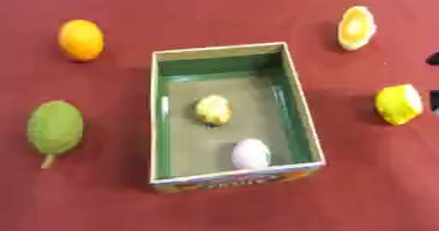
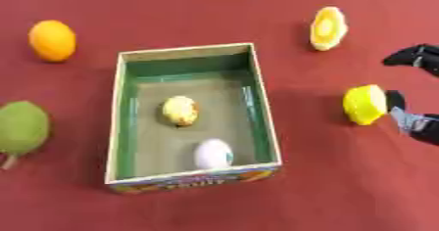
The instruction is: Pick up objects on the table and place them in the box.
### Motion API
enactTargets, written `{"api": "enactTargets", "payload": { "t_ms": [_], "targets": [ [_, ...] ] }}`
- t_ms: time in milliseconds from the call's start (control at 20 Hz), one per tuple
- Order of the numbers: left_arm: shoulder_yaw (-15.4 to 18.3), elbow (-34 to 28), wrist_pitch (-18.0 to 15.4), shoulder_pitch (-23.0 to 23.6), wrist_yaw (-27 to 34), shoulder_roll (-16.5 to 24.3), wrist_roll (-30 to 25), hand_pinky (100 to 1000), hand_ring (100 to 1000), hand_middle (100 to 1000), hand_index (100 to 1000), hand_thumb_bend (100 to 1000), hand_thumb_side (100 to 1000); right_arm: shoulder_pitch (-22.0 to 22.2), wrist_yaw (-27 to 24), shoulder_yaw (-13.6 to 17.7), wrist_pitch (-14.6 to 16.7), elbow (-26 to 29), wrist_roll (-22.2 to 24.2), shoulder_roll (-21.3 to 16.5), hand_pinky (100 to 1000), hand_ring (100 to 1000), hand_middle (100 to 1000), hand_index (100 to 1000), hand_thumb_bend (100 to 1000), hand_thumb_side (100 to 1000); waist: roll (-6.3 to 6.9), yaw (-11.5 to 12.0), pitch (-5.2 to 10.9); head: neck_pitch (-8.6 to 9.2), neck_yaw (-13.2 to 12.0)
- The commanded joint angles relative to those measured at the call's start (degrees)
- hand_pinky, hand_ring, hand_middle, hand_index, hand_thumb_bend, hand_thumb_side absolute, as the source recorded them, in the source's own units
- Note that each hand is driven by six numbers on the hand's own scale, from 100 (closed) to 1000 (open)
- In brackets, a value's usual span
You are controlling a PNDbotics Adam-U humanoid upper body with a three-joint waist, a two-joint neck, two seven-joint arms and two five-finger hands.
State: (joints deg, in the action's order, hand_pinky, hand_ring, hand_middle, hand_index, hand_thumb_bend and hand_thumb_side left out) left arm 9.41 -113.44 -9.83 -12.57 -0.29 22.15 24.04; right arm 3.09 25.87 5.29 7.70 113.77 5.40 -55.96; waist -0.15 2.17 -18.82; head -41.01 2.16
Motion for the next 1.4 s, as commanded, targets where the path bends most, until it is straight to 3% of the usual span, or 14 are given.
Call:
{"api": "enactTargets", "payload": {
  "t_ms": [50, 500, 600, 750, 900, 1400],
  "targets": [
    [0.4, -1.2, 0.0, -0.3, -0.1, 1.4, 0.0, 747, 616, 603, 808, 100, 530, -0.1, -0.7, -0.2, -1.5, 0.8, 1.6, -6.0, 857, 824, 812, 852, 100, 309, -0.21, -0.1, 0.88, 0.54, -0.2],
    [0.3, -1.2, 0.1, -0.1, -0.1, 2.0, -0.1, 747, 616, 603, 808, 100, 530, -1.7, -2.6, -2.3, -4.9, 0.8, 5.8, -13.2, 861, 839, 823, 868, 100, 392, -0.56, -0.3, 0.92, 0.37, -0.6],
    [0.2, -1.2, 0.1, -0.1, -0.1, 2.1, -0.2, 747, 616, 604, 808, 100, 531, -2.1, -3.3, -3.1, -5.5, 0.8, 6.8, -14.3, 867, 851, 829, 886, 216, 428, -0.66, -0.2, 0.94, 0.36, -0.5],
    [0.1, -1.2, 0.2, -0.1, 0.0, 2.0, -0.3, 747, 616, 604, 809, 100, 532, -3.0, -3.3, -3.8, -5.4, 0.8, 8.3, -14.8, 870, 857, 826, 876, 283, 472, -0.68, -0.1, 0.85, 0.47, -0.3],
    [0.1, -1.2, 0.1, -0.2, 0.1, 2.1, -0.4, 747, 616, 604, 809, 100, 531, -3.5, -3.3, -4.4, -5.6, 0.8, 8.8, -14.9, 873, 855, 823, 862, 240, 479, -0.63, 0.1, 0.73, 0.50, -0.2],
    [-0.1, -1.2, 0.2, -0.4, 0.3, 2.0, -0.6, 747, 616, 604, 808, 100, 531, -4.9, -1.6, -6.2, -8.4, 0.8, 9.6, -15.3, 869, 855, 817, 854, 283, 512, -0.39, 0.6, 0.24, 0.78, 0.3]
  ]
}}
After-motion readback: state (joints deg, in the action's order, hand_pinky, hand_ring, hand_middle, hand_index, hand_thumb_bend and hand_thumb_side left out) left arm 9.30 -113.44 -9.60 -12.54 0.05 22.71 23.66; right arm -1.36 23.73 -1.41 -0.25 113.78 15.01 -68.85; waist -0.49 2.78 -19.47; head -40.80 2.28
